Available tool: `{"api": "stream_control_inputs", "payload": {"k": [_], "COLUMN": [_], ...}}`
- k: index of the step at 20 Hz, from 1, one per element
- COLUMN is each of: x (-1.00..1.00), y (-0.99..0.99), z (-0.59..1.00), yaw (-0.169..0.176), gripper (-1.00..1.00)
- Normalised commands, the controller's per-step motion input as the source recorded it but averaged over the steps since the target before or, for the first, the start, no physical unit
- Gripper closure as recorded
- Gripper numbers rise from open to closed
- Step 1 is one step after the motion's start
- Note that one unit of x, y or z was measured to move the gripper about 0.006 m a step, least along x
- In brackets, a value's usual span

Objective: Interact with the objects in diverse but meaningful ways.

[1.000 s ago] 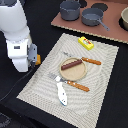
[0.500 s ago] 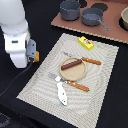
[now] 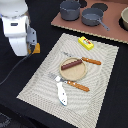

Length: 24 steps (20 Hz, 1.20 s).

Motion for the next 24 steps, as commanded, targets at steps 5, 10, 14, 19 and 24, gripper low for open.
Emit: {"api": "stream_control_inputs", "payload": {"k": [5, 10, 14, 19, 24], "x": [0.75, 0.74, 0.44, 0.04, -0.13], "y": [0.00, -0.03, -0.04, 0.00, 0.00], "z": [0.04, 0.00, -0.19, -0.38, -0.53], "yaw": [0.000, 0.000, 0.004, 0.023, 0.040], "gripper": [1.00, 1.00, 1.00, 1.00, 1.00]}}
